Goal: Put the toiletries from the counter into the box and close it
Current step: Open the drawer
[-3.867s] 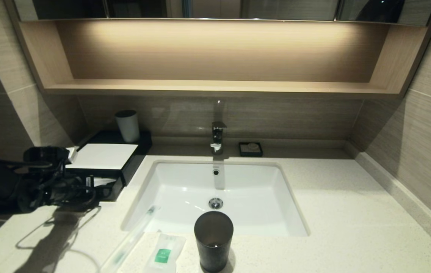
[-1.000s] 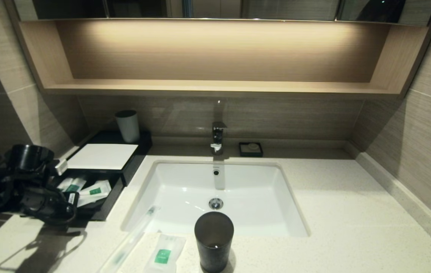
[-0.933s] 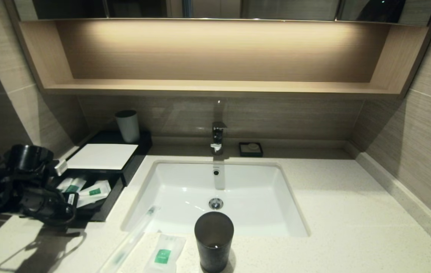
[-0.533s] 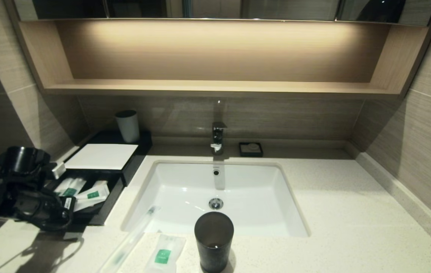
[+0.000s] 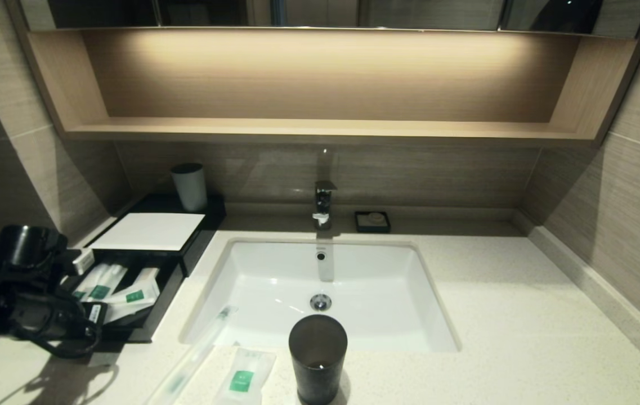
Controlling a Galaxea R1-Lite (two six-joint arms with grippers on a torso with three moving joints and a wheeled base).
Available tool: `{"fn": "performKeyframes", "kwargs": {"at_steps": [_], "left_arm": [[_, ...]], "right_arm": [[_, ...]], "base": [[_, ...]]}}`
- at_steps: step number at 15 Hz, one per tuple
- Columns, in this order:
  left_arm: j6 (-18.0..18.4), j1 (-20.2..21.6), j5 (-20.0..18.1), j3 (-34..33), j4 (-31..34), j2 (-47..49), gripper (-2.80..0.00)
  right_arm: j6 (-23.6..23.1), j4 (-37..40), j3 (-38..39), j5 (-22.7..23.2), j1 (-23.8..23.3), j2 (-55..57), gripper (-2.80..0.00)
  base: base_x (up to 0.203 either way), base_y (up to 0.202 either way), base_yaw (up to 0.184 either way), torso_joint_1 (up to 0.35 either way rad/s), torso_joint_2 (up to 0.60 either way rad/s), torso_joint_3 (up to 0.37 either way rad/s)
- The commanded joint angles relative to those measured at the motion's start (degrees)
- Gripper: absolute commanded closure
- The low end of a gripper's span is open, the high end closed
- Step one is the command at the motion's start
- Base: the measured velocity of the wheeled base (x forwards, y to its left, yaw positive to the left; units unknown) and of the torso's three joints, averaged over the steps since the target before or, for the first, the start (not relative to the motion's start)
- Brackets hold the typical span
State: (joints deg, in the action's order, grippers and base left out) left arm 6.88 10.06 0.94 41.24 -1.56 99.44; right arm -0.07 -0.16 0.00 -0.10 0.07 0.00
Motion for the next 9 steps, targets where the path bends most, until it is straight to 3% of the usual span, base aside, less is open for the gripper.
{"fn": "performKeyframes", "kwargs": {"at_steps": [1, 9], "left_arm": [[0.1, 0.0, 0.0, -0.6, 0.0, -1.0, 0.0], [-0.7, 0.7, 0.2, 3.4, -0.1, -5.8, 0.0]], "right_arm": [[0.0, 0.0, 0.1, 0.0, 0.0, 0.0, 0.0], [0.0, 0.0, 0.1, 0.0, 0.0, 0.0, 0.0]], "base": [[0.0, 0.0, 0.0, 0.0, 0.0, 0.0], [0.0, 0.0, 0.0, 0.0, 0.0, 0.0]]}}
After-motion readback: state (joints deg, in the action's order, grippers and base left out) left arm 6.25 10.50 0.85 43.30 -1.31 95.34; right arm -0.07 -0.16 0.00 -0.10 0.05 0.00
